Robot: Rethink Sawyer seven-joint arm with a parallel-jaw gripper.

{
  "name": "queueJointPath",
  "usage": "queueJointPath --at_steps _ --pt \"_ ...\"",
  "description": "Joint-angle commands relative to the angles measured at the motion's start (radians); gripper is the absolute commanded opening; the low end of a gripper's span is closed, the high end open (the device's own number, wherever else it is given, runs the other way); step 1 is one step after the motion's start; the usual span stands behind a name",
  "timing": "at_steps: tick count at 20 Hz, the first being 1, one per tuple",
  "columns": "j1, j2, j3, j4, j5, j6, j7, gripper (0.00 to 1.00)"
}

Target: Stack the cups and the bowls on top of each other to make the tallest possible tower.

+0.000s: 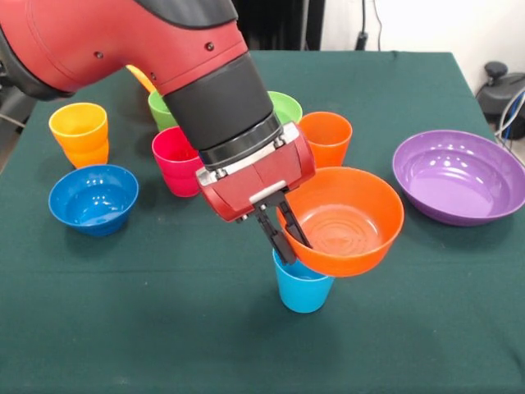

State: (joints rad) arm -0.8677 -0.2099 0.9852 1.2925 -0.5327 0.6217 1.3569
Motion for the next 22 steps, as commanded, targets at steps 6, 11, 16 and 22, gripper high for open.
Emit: queueJointPath --at_steps 6,11,16,22 --pt "-0.006 0.086 0.030 -0.124 -0.010 0.166 -0.366 0.00" --pt "-0.003 0.079 0.027 -0.132 -0.015 0.187 -0.352 0.00" --pt "0.002 0.070 0.025 -0.129 -0.025 0.179 -0.338 0.00" --pt "0.012 0.040 0.004 -0.127 -0.060 0.170 -0.331 0.00"
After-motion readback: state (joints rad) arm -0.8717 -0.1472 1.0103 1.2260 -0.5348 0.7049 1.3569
